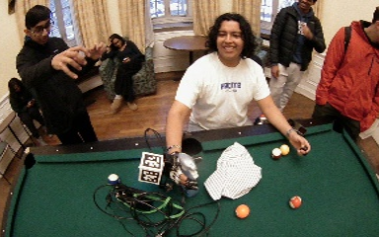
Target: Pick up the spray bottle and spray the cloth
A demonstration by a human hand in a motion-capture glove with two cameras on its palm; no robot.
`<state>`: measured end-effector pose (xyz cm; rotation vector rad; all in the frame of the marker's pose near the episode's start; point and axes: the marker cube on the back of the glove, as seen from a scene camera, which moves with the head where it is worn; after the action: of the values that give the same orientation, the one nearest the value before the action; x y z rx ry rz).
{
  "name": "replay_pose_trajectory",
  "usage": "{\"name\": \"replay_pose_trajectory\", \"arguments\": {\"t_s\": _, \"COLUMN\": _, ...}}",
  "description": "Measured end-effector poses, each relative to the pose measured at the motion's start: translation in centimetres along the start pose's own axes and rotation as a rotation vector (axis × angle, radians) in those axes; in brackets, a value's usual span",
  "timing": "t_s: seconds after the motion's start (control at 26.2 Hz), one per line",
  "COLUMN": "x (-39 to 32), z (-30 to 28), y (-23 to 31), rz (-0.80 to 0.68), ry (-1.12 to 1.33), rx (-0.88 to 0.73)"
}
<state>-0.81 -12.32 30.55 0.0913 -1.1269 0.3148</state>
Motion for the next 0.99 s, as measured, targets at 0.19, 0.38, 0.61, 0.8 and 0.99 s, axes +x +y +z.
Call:
{"name": "replay_pose_trajectory", "arguments": {"t_s": 0.19, "x": -0.8, "z": 0.3, "y": 0.2, "rz": -0.028, "ry": -0.025, "rx": 0.044}}
{"name": "replay_pose_trajectory", "arguments": {"t_s": 0.38, "x": -2.3, "z": 0.0, "y": 1.8, "rz": -0.059, "ry": 0.026, "rx": 0.083}}
{"name": "replay_pose_trajectory", "arguments": {"t_s": 0.61, "x": -7.7, "z": -1.2, "y": 4.1, "rz": -0.133, "ry": 0.035, "rx": 0.034}}
{"name": "replay_pose_trajectory", "arguments": {"t_s": 0.8, "x": -13.0, "z": -2.4, "y": 5.8, "rz": -0.169, "ry": 0.043, "rx": -0.013}}
{"name": "replay_pose_trajectory", "arguments": {"t_s": 0.99, "x": -18.1, "z": -3.9, "y": 6.6, "rz": -0.228, "ry": 0.089, "rx": -0.06}}
